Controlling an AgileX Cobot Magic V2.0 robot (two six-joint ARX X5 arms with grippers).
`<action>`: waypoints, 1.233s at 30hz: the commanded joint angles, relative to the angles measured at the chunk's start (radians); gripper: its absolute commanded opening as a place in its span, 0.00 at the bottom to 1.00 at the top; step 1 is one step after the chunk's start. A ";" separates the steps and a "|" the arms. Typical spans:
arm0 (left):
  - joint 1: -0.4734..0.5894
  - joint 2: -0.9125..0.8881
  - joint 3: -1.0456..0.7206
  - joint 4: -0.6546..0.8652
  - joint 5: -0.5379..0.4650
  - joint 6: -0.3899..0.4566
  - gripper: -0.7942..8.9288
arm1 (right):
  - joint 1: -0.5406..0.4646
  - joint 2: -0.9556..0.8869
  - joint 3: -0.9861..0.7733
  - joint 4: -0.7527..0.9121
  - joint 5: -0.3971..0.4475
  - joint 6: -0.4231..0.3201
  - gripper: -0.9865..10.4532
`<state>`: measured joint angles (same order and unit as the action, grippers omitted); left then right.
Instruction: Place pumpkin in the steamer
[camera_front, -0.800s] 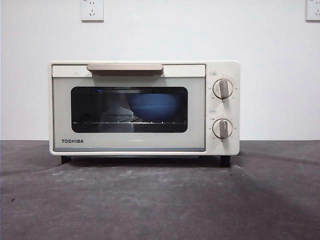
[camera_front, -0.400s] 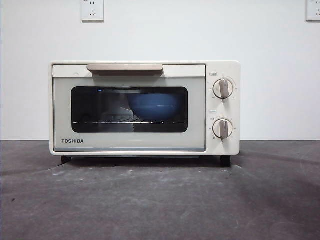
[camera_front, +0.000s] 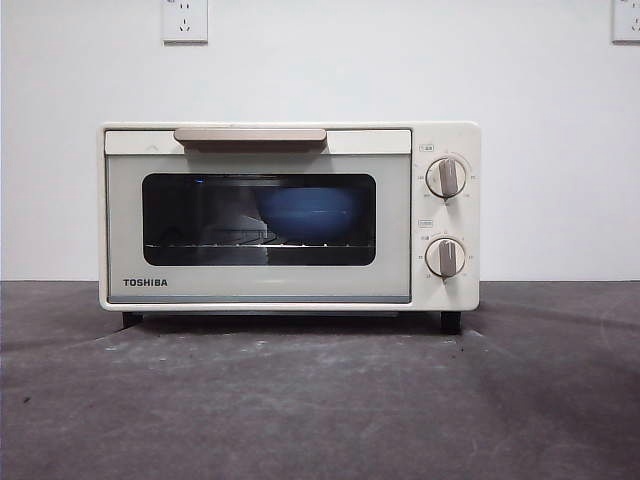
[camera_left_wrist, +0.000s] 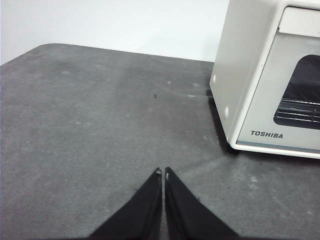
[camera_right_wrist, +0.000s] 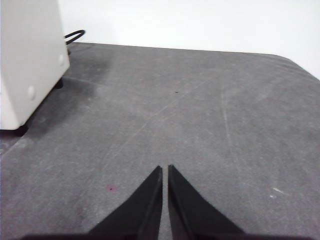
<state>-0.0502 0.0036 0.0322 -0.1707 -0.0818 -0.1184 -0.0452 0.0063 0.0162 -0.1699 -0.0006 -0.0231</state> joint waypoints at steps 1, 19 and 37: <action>0.000 0.000 -0.020 0.011 -0.006 0.001 0.10 | -0.001 -0.003 -0.006 -0.007 0.001 -0.012 0.10; 0.000 0.000 -0.020 0.012 -0.006 0.001 0.10 | -0.001 -0.003 -0.006 0.017 0.001 -0.012 0.10; -0.002 0.000 -0.020 0.012 -0.006 0.001 0.10 | -0.001 -0.003 -0.006 0.017 0.001 -0.012 0.10</action>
<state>-0.0502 0.0036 0.0322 -0.1707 -0.0822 -0.1184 -0.0460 0.0063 0.0158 -0.1650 -0.0002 -0.0269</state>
